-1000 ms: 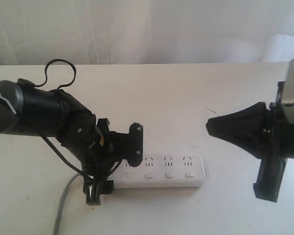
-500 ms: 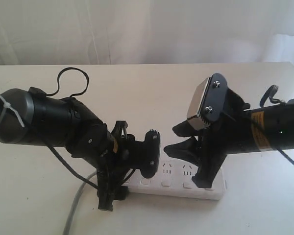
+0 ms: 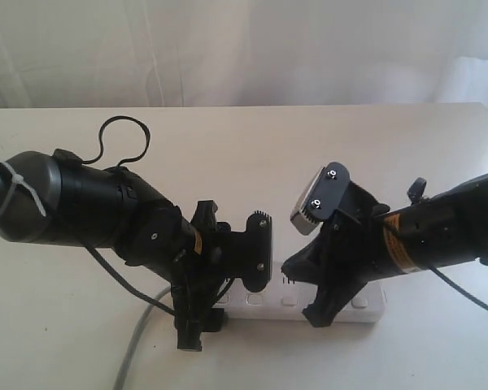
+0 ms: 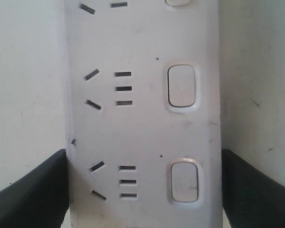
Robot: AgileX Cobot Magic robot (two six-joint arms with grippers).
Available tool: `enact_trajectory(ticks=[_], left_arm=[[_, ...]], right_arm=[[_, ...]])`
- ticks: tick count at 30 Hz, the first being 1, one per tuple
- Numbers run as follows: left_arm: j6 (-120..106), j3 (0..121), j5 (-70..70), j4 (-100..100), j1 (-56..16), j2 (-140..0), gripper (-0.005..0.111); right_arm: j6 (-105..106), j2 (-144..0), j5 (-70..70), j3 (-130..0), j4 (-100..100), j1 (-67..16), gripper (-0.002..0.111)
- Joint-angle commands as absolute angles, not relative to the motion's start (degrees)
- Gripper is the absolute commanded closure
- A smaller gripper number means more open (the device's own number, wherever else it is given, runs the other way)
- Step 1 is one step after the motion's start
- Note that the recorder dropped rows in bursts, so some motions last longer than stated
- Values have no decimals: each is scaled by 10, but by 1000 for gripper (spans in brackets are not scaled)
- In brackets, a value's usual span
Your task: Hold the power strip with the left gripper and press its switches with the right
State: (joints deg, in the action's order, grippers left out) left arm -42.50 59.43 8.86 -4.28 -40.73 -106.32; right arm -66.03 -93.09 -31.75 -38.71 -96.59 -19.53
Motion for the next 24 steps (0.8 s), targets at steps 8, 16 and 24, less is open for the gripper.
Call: enact_trajectory(ticks=[8, 16, 24], left_arm=[[-424, 574, 162, -28, -414, -1094, 107], [-422, 574, 166, -28, -414, -1094, 107], [-424, 574, 166, -28, -414, -1094, 107]], right_arm=[[-753, -947, -288, -388, -999, -252, 108], [-767, -947, -241, -387, -999, -252, 108], [-782, -947, -239, -386, -999, -252, 108]])
